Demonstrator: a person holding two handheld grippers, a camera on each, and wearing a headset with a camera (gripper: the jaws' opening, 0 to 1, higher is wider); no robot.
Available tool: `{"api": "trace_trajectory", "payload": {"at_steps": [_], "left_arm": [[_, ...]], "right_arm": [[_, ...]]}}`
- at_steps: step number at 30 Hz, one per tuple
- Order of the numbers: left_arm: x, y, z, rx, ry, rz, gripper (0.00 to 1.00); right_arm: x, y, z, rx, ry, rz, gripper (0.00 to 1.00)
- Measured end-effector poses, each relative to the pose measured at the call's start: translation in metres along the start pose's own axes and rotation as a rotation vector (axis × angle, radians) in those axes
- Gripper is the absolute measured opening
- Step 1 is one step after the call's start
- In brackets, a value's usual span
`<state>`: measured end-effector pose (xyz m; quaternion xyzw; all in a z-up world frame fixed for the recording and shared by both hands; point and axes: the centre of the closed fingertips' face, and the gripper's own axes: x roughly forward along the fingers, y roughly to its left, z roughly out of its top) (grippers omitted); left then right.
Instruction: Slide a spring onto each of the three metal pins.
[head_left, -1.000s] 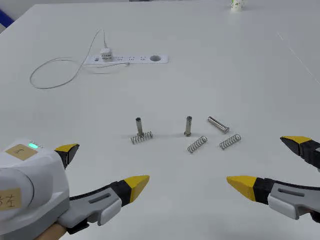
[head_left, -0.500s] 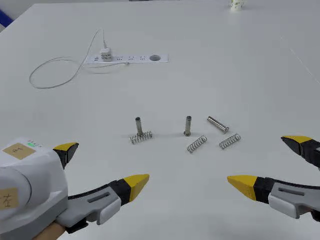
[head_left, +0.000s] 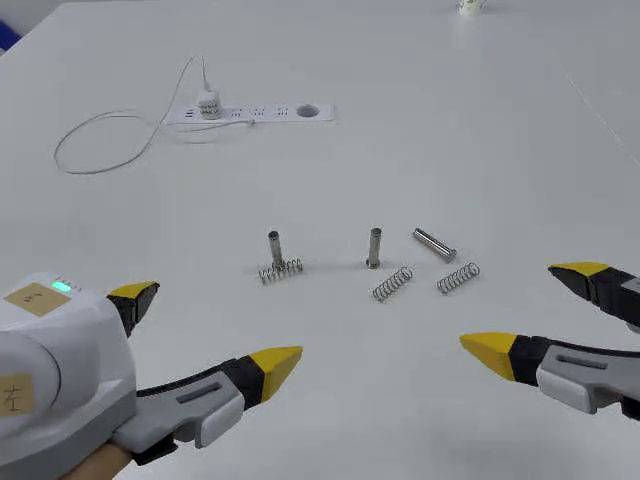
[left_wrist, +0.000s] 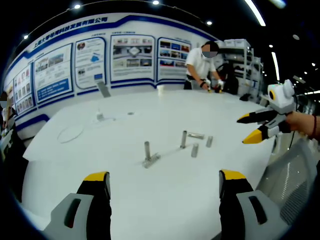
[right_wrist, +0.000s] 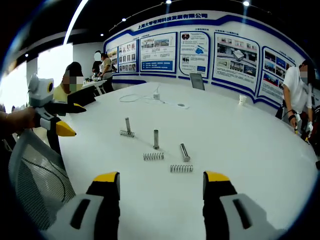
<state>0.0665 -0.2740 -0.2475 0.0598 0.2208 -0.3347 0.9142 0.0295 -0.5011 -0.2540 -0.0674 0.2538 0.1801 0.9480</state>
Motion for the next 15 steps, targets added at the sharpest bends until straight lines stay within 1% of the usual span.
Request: {"api": "trace_trajectory", "payload": {"at_steps": [4, 15], "left_arm": [[0.001, 0.0, 0.0, 0.0, 0.0, -0.002, 0.91], [0.003, -0.001, -0.001, 0.004, -0.003, -0.007, 0.91]], "right_arm": [[0.006, -0.005, 0.004, -0.006, 0.001, 0.001, 0.63], [0.023, -0.019, 0.008, -0.02, 0.036, 0.007, 0.54]]}}
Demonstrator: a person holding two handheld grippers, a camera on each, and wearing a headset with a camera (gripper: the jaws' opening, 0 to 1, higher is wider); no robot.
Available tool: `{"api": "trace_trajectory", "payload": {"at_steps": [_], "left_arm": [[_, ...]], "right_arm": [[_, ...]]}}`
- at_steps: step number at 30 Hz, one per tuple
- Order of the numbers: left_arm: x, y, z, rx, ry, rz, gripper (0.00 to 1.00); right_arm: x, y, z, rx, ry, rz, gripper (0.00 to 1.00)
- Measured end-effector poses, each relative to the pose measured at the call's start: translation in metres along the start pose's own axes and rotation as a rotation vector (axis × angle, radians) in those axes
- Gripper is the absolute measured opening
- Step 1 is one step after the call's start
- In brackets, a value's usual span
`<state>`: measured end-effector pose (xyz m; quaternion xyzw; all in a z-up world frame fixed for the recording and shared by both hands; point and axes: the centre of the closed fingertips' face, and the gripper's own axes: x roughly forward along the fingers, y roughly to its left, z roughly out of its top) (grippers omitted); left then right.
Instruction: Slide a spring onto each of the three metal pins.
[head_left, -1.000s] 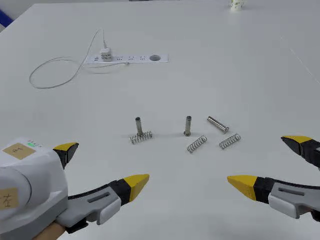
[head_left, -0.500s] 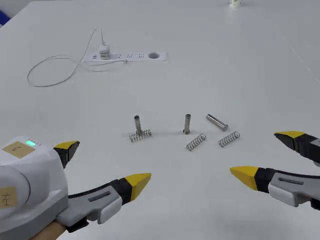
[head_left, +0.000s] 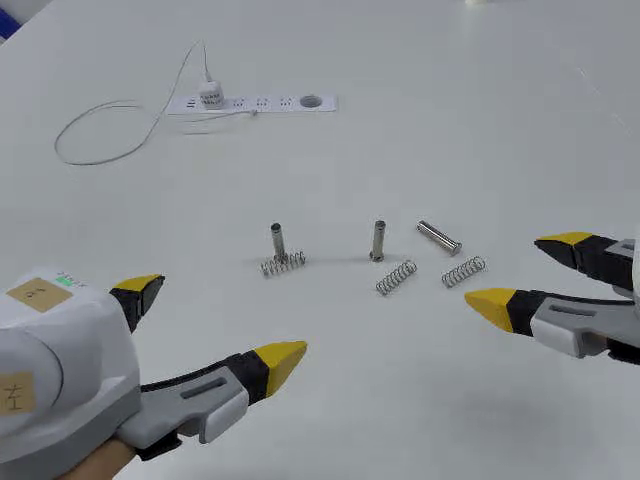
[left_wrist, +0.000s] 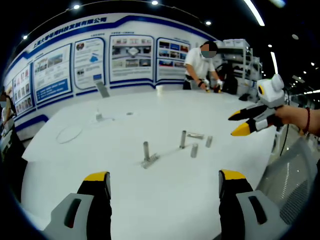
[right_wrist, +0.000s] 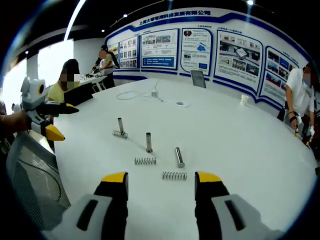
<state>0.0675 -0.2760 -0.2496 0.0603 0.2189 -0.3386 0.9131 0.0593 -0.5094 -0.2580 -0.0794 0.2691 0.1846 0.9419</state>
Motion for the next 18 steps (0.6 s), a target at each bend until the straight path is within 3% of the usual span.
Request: {"api": "trace_trajectory", "payload": {"at_steps": [18], "left_arm": [[0.006, -0.002, -0.002, 0.0, 0.007, -0.019, 0.9]], "right_arm": [[0.034, -0.02, -0.002, -0.017, 0.095, 0.025, 0.37]]}}
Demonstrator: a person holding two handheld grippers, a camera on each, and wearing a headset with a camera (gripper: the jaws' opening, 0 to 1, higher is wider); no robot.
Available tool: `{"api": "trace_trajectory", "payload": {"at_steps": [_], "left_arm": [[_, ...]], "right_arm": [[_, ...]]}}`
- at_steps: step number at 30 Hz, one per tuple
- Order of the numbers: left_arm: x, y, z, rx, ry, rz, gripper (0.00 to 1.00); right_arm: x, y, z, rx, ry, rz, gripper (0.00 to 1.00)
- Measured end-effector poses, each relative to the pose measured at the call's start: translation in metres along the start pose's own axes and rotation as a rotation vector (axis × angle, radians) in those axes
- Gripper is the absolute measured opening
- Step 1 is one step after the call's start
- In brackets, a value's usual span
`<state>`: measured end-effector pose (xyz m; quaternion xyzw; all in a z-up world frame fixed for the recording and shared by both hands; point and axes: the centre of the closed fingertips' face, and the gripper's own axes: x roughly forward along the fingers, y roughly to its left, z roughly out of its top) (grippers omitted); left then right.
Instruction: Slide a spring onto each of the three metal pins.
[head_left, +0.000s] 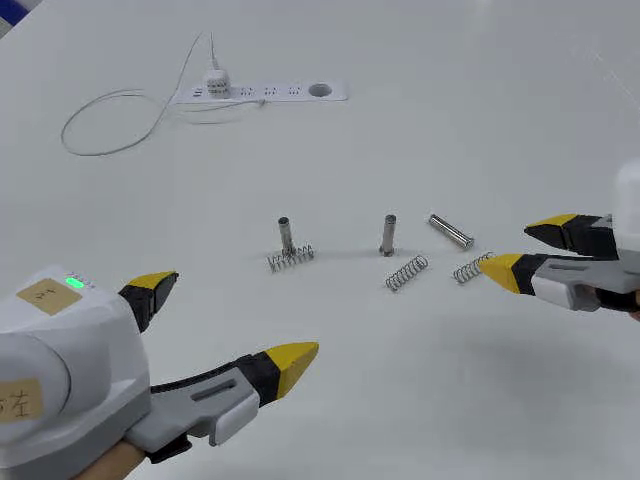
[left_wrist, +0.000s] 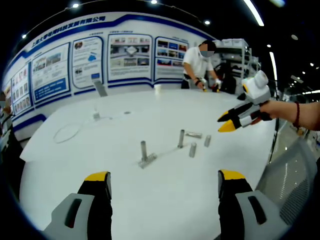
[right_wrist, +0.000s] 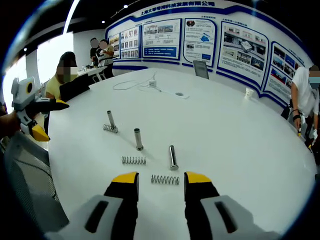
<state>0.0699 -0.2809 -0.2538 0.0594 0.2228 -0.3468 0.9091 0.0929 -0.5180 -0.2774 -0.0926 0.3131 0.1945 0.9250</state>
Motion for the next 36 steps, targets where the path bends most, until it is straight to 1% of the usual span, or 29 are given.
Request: {"api": "trace_trajectory", "payload": {"at_steps": [6, 10, 21, 30, 36], "left_arm": [[0.003, -0.002, 0.001, 0.003, -0.001, -0.008, 0.89], [0.004, -0.003, -0.001, 0.002, 0.005, -0.014, 0.89], [0.008, -0.004, -0.003, -0.002, 0.011, -0.021, 0.88], [0.013, -0.006, -0.003, -0.004, 0.011, -0.033, 0.88], [0.015, -0.009, -0.003, -0.004, 0.008, -0.042, 0.87]], "right_arm": [[0.013, -0.006, 0.003, -0.008, 0.025, 0.008, 0.34], [0.021, -0.01, 0.004, -0.008, 0.037, 0.014, 0.32], [0.047, -0.017, 0.006, -0.028, 0.084, 0.035, 0.28], [0.066, -0.019, 0.005, -0.027, 0.105, 0.057, 0.25], [0.078, -0.02, 0.007, -0.028, 0.109, 0.063, 0.23]]}}
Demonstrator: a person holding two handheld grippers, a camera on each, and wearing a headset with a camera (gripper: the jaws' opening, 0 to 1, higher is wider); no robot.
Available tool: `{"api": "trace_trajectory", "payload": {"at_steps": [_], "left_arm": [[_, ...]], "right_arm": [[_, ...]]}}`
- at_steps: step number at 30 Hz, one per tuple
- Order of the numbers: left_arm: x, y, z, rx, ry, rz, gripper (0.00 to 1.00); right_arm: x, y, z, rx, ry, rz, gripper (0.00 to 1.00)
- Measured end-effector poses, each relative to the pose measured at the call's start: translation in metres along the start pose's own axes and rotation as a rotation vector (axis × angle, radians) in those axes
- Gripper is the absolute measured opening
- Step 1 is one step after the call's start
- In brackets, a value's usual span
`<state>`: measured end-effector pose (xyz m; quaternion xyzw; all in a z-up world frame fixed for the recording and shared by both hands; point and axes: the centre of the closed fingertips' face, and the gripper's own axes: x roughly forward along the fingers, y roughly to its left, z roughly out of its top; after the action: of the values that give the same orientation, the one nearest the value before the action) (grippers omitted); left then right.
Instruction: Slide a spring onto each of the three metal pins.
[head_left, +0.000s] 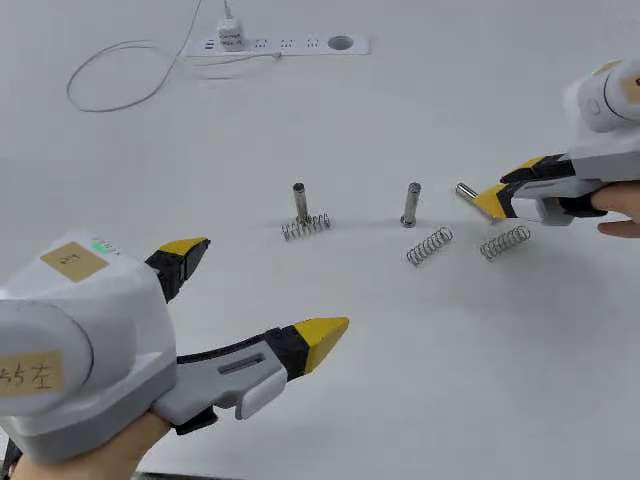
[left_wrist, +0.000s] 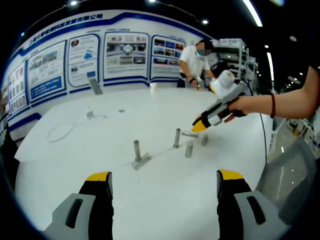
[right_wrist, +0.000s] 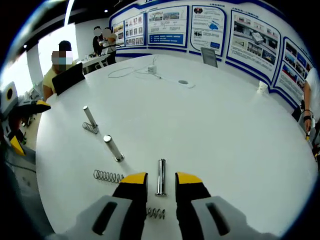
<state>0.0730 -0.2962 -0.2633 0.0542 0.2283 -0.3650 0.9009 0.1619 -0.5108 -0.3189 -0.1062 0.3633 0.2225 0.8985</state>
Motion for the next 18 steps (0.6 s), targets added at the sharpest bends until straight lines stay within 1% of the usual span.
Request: {"api": "trace_trajectory", "payload": {"at_steps": [9, 18], "left_arm": [[0.004, -0.002, -0.005, -0.003, 0.01, -0.008, 0.87], [0.009, -0.003, -0.004, -0.004, 0.01, -0.018, 0.86]], "right_arm": [[0.018, 0.002, 0.004, -0.026, 0.024, 0.019, 0.2], [0.03, 0.003, 0.0, 0.005, 0.062, 0.027, 0.16]]}}
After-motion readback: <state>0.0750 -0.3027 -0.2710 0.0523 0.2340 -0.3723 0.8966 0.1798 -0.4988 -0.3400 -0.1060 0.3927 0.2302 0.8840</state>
